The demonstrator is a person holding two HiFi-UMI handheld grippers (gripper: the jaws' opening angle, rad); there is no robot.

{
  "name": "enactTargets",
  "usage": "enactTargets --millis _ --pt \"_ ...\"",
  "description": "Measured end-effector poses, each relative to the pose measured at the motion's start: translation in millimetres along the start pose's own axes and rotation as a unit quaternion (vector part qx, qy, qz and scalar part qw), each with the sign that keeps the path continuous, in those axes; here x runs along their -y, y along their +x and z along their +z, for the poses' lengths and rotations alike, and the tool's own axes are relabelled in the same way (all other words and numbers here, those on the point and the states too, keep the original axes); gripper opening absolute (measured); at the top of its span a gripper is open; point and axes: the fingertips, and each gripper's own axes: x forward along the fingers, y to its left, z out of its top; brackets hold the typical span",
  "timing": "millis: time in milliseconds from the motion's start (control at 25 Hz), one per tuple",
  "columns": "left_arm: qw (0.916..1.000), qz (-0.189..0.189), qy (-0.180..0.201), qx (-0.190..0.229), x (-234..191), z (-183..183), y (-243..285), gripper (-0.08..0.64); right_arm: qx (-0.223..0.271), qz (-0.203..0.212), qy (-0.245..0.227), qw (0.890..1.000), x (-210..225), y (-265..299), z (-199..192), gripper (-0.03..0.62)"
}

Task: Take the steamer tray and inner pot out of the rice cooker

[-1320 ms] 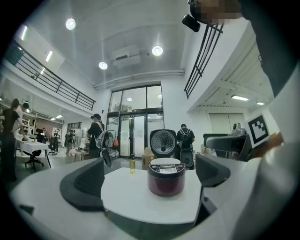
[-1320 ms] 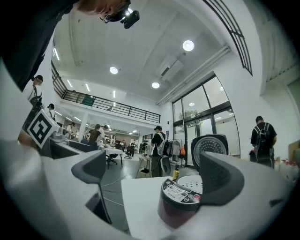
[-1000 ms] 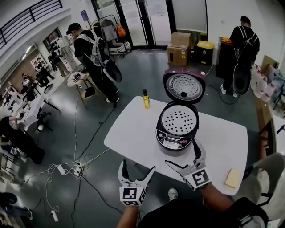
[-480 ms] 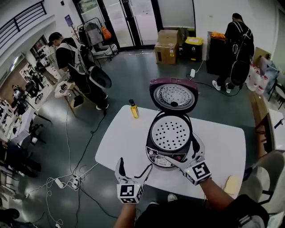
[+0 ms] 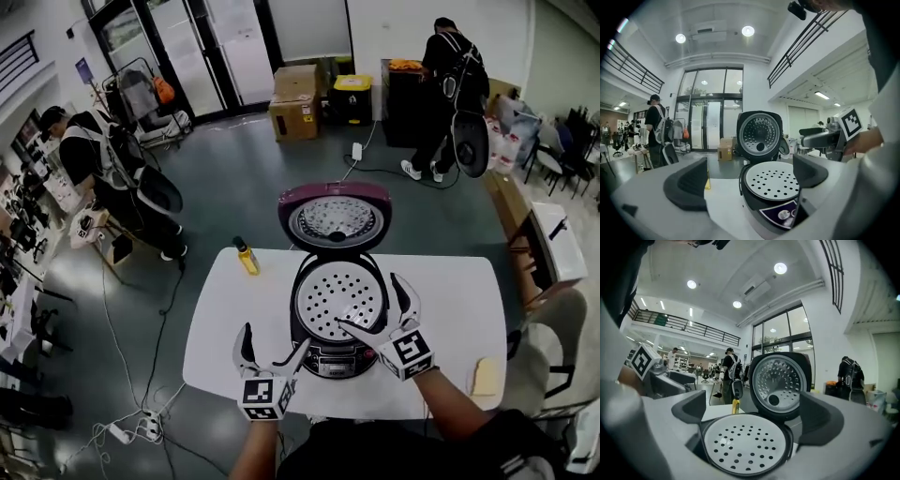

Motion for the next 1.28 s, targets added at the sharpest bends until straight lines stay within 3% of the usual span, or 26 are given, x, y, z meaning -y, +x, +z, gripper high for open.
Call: enactTargets --millis 160,320,440,680,840,960,1160,1280 --pt "0.9979 -0.059 0.017 -0.021 -9 -2 36 0.554 -0.048 -0.042 -0.002 0.998 13 8 -19 0.592" --pt "0.9933 -0.098 0.045 -0.043 -20 -6 74 0.478 -0.098 -0.062 0.013 0.993 27 27 -40 0.592" --pt "0.9879 -0.131 0.054 -0.064 -22 -11 104 0.454 -0.145 -0.068 -0.014 0.987 39 41 -56 0.592" --pt "0.9618 -0.202 0.112 -0.147 -7 -50 151 0.410 -0.252 -0.037 -0.043 0.966 56 59 -107 0.576" --pt "0.9425 -0.222 0.167 -0.187 1 -71 172 0.380 -0.301 -0.012 -0.051 0.952 62 66 -135 0.481" --pt "0.9330 -0.221 0.186 -0.214 1 -84 182 0.369 -0.333 0.002 -0.055 0.941 66 70 -152 0.394" --pt "0.9288 -0.210 0.193 -0.236 1 -99 191 0.328 -0.357 0.007 -0.071 0.932 71 72 -166 0.264" --pt "0.9293 -0.202 0.195 -0.241 -1 -103 195 0.279 -0.364 0.006 -0.075 0.929 75 74 -171 0.250"
